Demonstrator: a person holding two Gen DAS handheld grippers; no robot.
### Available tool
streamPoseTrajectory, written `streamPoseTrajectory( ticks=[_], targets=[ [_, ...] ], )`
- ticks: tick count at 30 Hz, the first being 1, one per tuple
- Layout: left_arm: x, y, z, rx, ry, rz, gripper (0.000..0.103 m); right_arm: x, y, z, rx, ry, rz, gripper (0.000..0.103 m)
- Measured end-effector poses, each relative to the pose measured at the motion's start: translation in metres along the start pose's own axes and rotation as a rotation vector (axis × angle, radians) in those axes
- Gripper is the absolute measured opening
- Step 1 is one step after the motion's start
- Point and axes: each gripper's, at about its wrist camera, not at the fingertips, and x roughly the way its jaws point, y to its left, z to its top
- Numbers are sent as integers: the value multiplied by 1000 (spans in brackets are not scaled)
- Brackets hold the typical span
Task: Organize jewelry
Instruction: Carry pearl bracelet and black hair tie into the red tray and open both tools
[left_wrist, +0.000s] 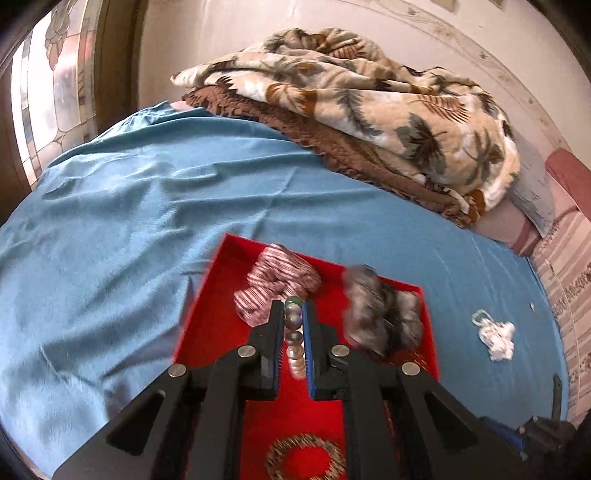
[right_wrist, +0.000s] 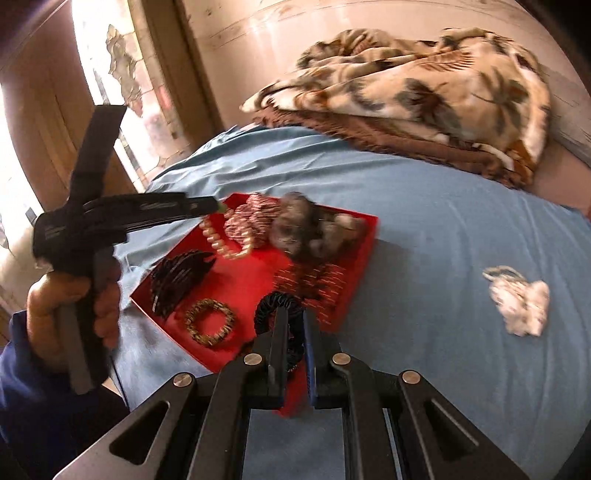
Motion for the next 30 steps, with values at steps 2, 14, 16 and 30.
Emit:
streamPoseTrajectory(
  ticks=[2,14,16,30],
  targets=[
    [9,8,4,-11,5,10,9,11,5,7,3,10,12,9],
    [41,38,6,-59,44,66,9,83,27,38,24,90,18,9],
    [40,40,6,-64,42,66,9,89,26,37,29,103,17,9],
    [11,31,3,-58,-44,20,32,94,28,28,26,118,-17,20]
  ],
)
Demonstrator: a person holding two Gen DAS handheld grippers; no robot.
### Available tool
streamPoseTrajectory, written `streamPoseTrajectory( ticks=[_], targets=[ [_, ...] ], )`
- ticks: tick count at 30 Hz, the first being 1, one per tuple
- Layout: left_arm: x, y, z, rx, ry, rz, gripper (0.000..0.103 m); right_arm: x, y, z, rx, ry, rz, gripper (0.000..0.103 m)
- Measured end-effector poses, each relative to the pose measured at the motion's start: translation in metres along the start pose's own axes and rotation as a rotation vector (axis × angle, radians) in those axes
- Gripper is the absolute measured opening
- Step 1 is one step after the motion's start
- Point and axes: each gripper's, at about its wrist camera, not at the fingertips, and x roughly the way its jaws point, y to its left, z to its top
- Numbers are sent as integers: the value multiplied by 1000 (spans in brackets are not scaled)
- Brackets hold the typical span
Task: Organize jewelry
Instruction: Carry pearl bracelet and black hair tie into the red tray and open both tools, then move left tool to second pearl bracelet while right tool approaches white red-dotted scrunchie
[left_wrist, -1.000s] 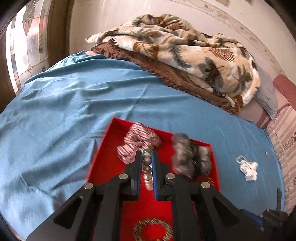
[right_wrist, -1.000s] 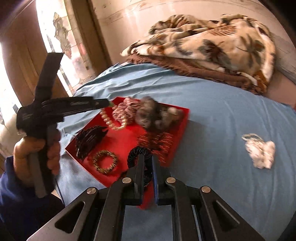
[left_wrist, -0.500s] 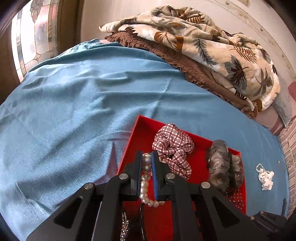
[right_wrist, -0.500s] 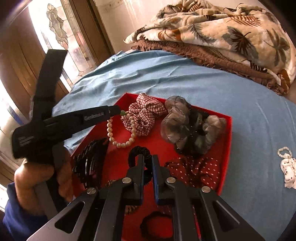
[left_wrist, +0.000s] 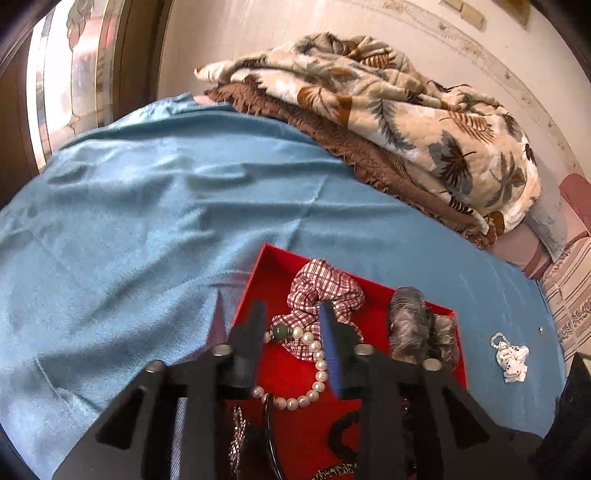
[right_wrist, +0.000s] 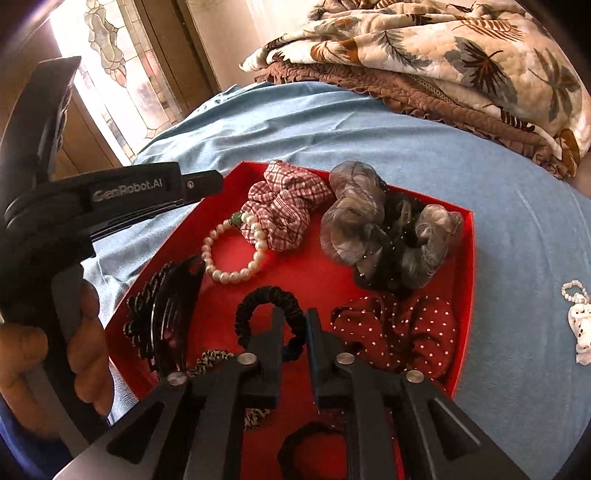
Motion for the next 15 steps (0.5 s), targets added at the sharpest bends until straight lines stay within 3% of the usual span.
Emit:
streamPoseTrajectory(
  ticks=[2,6,10,15],
  targets=[
    [-6,-4,-1,15,-15,5,33,-6,1,-1,-7,-12,2,27],
    [-14,-11,-4,46,-44,44,44,-17,3,-3,-24,-26,6,29],
    [-18,-19,-10,96,-65,124,47,-30,0,-10,-28,-37,11,36],
    [-21,-29,-16,142,-71,159,50,-49,-12,-21,-9,-52,7,37]
  ],
)
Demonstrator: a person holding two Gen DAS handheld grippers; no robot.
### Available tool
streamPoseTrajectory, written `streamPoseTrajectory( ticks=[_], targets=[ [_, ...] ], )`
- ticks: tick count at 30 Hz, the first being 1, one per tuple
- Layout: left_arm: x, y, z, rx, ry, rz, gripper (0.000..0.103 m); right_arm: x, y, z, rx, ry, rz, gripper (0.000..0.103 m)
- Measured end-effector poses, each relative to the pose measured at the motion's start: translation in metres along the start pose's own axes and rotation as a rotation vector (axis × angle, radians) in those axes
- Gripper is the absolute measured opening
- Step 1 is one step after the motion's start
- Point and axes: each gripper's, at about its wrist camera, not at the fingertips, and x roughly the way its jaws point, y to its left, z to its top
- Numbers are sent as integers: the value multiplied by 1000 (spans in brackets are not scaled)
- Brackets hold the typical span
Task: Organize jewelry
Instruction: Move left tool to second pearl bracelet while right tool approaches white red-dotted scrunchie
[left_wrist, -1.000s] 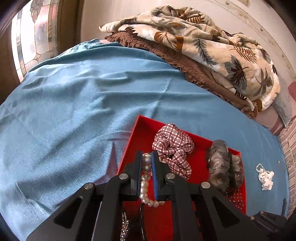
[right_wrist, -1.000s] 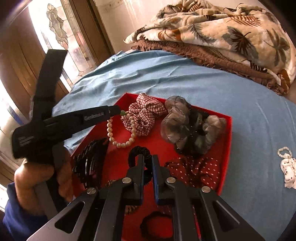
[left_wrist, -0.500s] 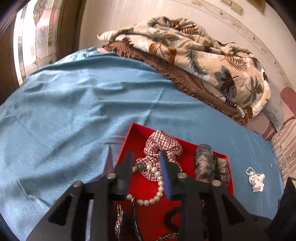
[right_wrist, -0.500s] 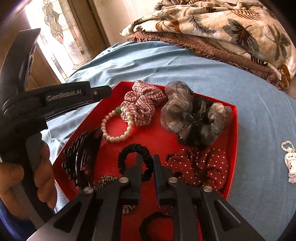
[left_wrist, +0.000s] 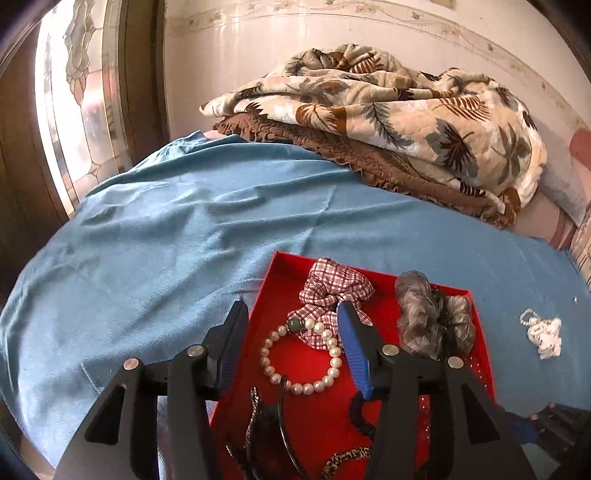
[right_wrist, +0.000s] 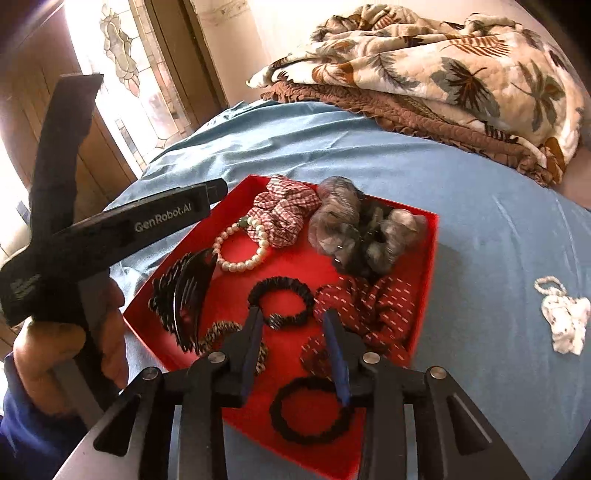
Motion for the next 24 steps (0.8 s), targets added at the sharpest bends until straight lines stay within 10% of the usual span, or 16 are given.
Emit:
streamPoseTrajectory(
  ticks=[24],
  targets=[
    [-16,-55,-16,122,-28,29,52,-85,-148,-58,223,-58,-180,51]
  ],
)
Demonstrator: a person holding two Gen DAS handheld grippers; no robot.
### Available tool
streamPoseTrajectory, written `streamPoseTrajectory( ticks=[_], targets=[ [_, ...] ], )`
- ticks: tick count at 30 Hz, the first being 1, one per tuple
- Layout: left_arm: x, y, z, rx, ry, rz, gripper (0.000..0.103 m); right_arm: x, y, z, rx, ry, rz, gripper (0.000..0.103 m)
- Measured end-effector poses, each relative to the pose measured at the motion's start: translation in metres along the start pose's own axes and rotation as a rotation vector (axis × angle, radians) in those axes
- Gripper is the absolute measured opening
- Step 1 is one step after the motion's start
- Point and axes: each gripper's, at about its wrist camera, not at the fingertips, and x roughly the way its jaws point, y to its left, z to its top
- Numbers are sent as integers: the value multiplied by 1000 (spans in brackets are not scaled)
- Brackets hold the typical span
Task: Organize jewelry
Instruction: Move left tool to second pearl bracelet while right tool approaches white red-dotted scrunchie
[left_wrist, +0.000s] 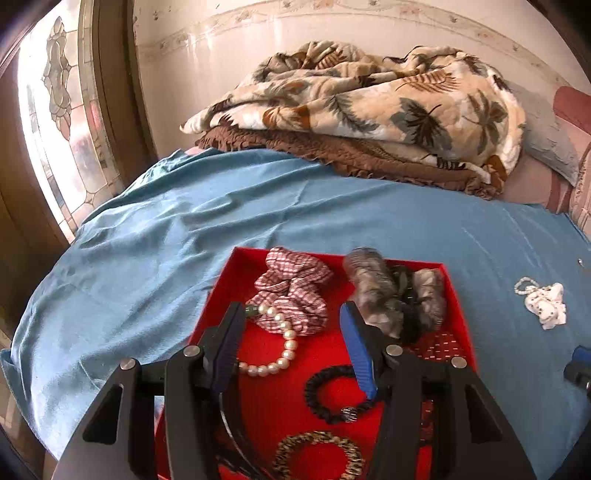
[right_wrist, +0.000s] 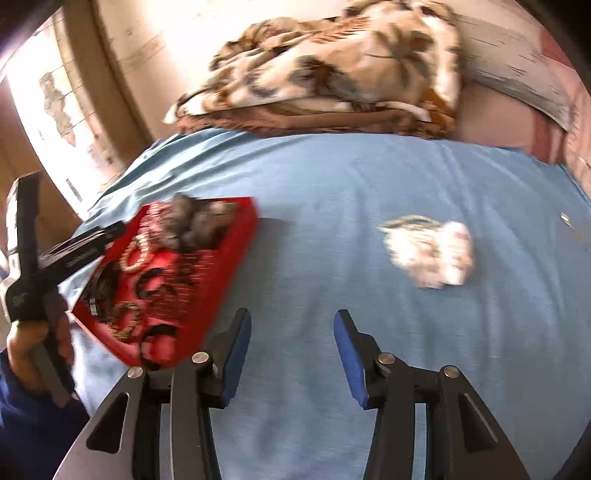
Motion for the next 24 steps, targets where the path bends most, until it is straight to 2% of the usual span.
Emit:
streamPoseTrajectory(
  ticks=[5,7,12,16,18,20,24],
  targets=[
    [-23,-23,-8,44,-58,-9,57,-14,-68,-6,107,-14,-64,51],
    [-31,-34,-13,53,-48,-36,58,-19,-98,-7,162,-28,-78,51],
    [-52,-68,-22,69,3,-130,58,-18,-142,1,215,-56,-89,51],
    [-60,-103,-18,99,25,-187,59,-6,-156,10,239,-60,-29,51],
    [-58,-119,-15,114,35,-207,61,5,-154,15,243,-57,26,56],
    [-53,-136,-14,138,52,-207,62,18,-148,22,229,-57,57,65],
    [-42,-158,-8,148,83,-212,62,49,-134,33,176,-27,48,66]
  ],
)
